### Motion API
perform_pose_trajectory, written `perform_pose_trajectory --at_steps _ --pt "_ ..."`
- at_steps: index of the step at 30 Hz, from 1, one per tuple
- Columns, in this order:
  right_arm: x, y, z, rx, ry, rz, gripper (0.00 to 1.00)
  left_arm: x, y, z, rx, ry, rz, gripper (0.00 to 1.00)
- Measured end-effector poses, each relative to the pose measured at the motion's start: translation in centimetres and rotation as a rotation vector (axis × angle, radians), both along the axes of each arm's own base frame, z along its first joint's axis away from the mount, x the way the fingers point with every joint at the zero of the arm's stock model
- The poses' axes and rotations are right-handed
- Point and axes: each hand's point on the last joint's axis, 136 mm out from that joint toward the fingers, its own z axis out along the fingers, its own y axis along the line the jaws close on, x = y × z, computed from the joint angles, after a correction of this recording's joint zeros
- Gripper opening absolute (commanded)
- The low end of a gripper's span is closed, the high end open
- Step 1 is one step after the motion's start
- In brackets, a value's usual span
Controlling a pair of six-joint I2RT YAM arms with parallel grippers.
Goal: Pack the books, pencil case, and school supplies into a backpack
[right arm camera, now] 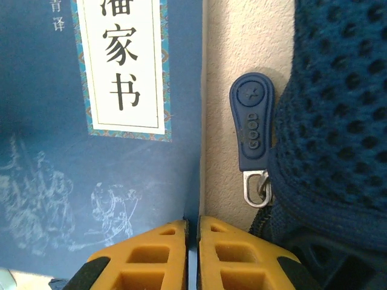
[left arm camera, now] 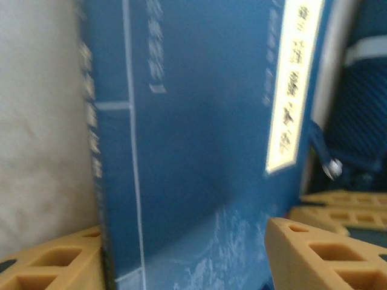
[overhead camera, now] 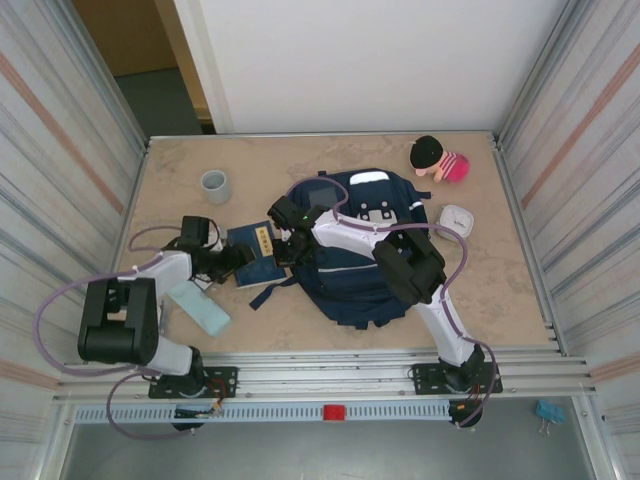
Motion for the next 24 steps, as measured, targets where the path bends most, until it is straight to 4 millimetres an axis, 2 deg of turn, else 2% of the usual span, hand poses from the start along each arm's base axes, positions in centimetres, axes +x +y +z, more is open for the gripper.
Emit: perform_pose_trajectory --at_steps 3,5,7,11,15,17,21,24 --pt "0.0 0.1 0.1 0.008 0.003 0.002 0.12 -0.3 -0.8 2.3 -0.049 -0.066 -0.016 0.63" --pt "0.0 0.3 0.2 0.018 0.005 0.005 0.12 0.0 -1.1 3.7 -0.073 -0.115 -0.022 0.58" --pt "0.0 0.4 0.2 0.023 0.006 0.007 0.12 0.2 -1.3 4.1 -0.089 -0.13 -0.025 0.52" --pt "0.0 0.5 0.2 0.031 0.009 0.008 0.13 0.4 -1.6 3.1 -0.1 -0.101 -0.026 0.37" --pt "0.0 0.5 0.1 0.051 0.018 0.006 0.15 0.1 -1.9 1.6 -0.07 -0.059 -0.033 0.09" --pt "0.0 0.4 0.1 0.057 0.019 0.004 0.18 0.0 -1.9 1.3 -0.04 -0.049 -0.034 0.01" --pt "-0.2 0.0 0.6 0.083 0.015 0.001 0.25 0.1 -1.9 1.7 0.024 -0.055 -0.046 0.0" --pt "-0.2 -0.6 2.2 0.113 0.002 -0.013 0.29 -0.2 -1.9 3.6 0.077 -0.105 -0.063 0.0"
